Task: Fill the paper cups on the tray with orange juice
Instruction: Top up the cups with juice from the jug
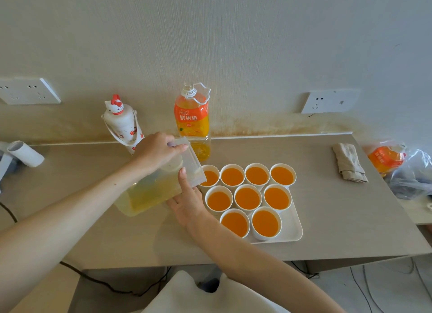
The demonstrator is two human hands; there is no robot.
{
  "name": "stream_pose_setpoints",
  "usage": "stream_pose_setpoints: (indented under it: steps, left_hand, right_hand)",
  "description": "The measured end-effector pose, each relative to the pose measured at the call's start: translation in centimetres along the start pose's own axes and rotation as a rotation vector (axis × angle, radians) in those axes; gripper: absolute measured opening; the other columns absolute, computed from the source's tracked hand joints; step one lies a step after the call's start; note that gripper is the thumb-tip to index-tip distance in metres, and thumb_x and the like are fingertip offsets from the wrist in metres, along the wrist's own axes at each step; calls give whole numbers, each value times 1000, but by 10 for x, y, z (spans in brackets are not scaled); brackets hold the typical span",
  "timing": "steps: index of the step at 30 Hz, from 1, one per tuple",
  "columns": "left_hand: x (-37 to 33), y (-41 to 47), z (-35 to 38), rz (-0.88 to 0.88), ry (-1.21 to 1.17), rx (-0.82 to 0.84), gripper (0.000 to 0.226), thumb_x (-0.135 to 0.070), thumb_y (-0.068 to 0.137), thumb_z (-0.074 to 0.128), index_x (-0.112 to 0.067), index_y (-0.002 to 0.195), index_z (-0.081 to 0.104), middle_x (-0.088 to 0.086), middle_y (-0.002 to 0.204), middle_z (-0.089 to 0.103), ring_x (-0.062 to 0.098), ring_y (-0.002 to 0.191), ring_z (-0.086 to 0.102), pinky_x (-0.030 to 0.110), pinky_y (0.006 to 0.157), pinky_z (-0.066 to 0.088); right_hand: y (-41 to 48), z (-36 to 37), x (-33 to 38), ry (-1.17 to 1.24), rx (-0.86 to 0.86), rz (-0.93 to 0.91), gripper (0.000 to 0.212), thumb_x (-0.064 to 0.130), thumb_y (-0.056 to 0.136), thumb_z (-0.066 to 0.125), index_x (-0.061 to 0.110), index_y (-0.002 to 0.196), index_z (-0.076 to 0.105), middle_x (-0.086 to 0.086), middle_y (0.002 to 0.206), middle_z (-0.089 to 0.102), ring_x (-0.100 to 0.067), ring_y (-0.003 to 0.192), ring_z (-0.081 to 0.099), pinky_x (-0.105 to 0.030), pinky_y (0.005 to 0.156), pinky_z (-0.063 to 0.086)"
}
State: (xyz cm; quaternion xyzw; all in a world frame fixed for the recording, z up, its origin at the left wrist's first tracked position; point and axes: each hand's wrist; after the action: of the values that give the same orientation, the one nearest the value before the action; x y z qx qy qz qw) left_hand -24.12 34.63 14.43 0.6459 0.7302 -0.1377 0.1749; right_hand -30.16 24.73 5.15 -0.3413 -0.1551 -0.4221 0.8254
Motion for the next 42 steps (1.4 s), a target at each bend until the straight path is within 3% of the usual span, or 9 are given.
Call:
stream_pose_setpoints:
  steps: [8, 14, 19, 24, 30, 42]
  left_hand:
    - [2, 2, 2, 3, -11, 6, 52, -46, 88, 61, -17, 55, 34, -3, 51, 34, 17, 51, 34, 31, 57, 27]
    - [3, 2, 3, 3, -25, 12, 52, -46, 88, 62, -15, 56, 35, -1, 52, 35, 17, 52, 36, 31, 56, 27]
    - [3, 2, 3, 5, -32, 19, 51, -45, 88, 62, -15, 57, 36, 1, 53, 35, 18, 53, 36, 33, 57, 27]
    - [-1, 2, -1, -11, 22, 11, 51, -47, 88, 60, -15, 57, 36, 0, 54, 38, 17, 53, 37, 30, 55, 26]
    - [-5, 1, -2, -5, 27, 7, 52, -47, 89, 60, -17, 56, 33, -3, 52, 35, 15, 51, 35, 30, 54, 24]
    - [-4, 1, -2, 2, 16, 5, 52, -46, 89, 61, -16, 55, 34, -2, 52, 35, 15, 51, 35, 29, 53, 24]
  right_hand:
    - [-1, -1, 0, -17, 5, -4, 79, 53, 68, 74, 22, 137, 50, -5, 124, 68, -23, 116, 63, -45, 102, 49]
    - [-7, 0, 3, -19, 21, -15, 61, 47, 73, 70, 24, 127, 53, -5, 120, 69, -21, 112, 66, -42, 97, 53]
    - [-6, 0, 3, -15, 27, -26, 69, 47, 76, 70, 20, 137, 49, -8, 125, 67, -24, 116, 63, -46, 101, 50]
    - [-5, 1, 4, -4, 20, -22, 74, 48, 75, 70, 18, 138, 48, -7, 124, 68, -23, 114, 65, -39, 94, 55]
    - [-3, 2, 4, 9, -9, -1, 80, 49, 70, 74, 19, 138, 48, -7, 124, 67, -23, 114, 65, -40, 95, 54]
    - [-7, 2, 4, 5, 19, -21, 71, 48, 76, 70, 21, 138, 48, -5, 124, 68, -21, 115, 64, -40, 97, 53]
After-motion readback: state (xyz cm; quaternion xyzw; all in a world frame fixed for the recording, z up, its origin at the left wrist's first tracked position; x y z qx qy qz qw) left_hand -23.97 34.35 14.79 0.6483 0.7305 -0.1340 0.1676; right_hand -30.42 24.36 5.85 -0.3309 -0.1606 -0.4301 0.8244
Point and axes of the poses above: each hand's wrist, its own y-axis towards the middle knuckle, its own z-axis out of the palm, x = y × z
